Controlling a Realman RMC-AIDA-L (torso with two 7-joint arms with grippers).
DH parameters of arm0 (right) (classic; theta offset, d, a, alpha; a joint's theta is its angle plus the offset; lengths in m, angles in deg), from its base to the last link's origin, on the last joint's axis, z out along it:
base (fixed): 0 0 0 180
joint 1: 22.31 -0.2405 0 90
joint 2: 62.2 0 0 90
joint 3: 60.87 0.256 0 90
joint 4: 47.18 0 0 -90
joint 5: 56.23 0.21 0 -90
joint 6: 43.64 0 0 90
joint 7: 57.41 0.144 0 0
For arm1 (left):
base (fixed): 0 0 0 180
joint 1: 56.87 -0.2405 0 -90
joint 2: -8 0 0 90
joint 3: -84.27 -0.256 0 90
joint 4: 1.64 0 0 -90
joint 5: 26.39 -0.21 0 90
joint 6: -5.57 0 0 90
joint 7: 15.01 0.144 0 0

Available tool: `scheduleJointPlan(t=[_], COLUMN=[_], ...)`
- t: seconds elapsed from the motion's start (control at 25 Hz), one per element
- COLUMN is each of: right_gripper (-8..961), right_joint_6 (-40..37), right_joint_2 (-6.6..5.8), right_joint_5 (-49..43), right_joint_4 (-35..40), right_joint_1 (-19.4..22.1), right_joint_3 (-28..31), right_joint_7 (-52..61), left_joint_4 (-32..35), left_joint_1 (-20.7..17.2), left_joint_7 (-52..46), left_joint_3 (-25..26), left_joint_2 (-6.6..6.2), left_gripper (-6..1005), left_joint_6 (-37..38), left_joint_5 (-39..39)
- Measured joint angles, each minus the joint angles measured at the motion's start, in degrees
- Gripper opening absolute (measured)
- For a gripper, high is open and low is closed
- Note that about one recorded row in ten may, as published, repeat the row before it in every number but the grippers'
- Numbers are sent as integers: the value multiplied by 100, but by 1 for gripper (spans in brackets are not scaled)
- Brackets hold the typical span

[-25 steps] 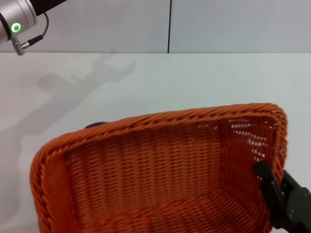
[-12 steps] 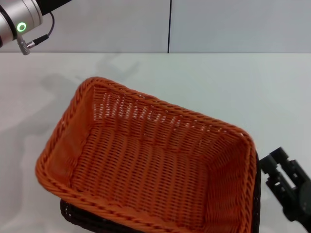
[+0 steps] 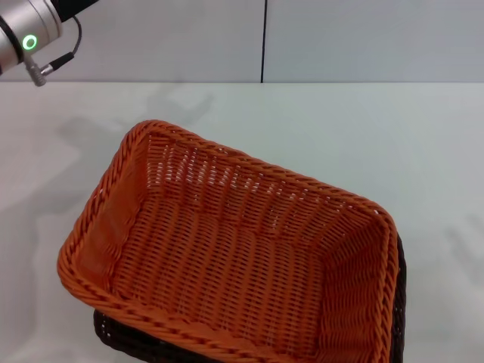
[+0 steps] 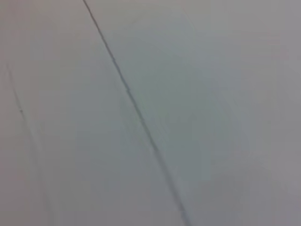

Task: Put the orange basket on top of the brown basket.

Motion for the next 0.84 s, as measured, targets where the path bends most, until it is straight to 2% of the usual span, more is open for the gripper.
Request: scheduleJointPlan(t=[0.04,0.16,0.2,0.24,0.4,0.48,0.56,0.6,0.64,0.72,0.84], right_gripper=[594,593,593,593,593,593,593,594,594,594,594], right_joint_6=[0,304,528,528,1205,1358,1605,1868,1868,2183,2349], right_joint_2=[0,-78,-179,-179,-426,-444,-456,-450,-450,-445,-448], right_joint_5=[0,5,8,8,340,454,693,1093,1093,1473,1515], right_joint_4=[0,570,768,768,964,1050,1171,1207,1207,1181,1155], right_joint_1=[0,-386,-633,-633,-1122,-1201,-1330,-1426,-1426,-1532,-1600], right_joint_3=[0,526,800,800,1121,1102,1108,1097,1097,1072,1088], right_joint_7=[0,229,334,334,377,346,180,-175,-175,-552,-717], left_joint_4=[4,29,139,139,944,1433,1696,2365,2545,2727,2727], left_joint_1=[-13,-64,-263,-263,-659,-787,-842,-1008,-1094,-1200,-1200], left_joint_7=[6,45,452,452,1828,2362,2578,3039,3164,3299,3299], left_joint_3=[48,141,283,283,554,787,940,1381,1542,1732,1732], left_joint_2=[9,17,39,39,62,62,65,65,62,60,60], left_gripper=[829,829,829,829,829,829,829,829,829,829,829], left_joint_6=[-29,-76,-230,-230,-988,-1406,-1606,-2165,-2378,-2612,-2612], left_joint_5=[10,78,601,601,2244,2836,3053,3529,3641,3742,3742])
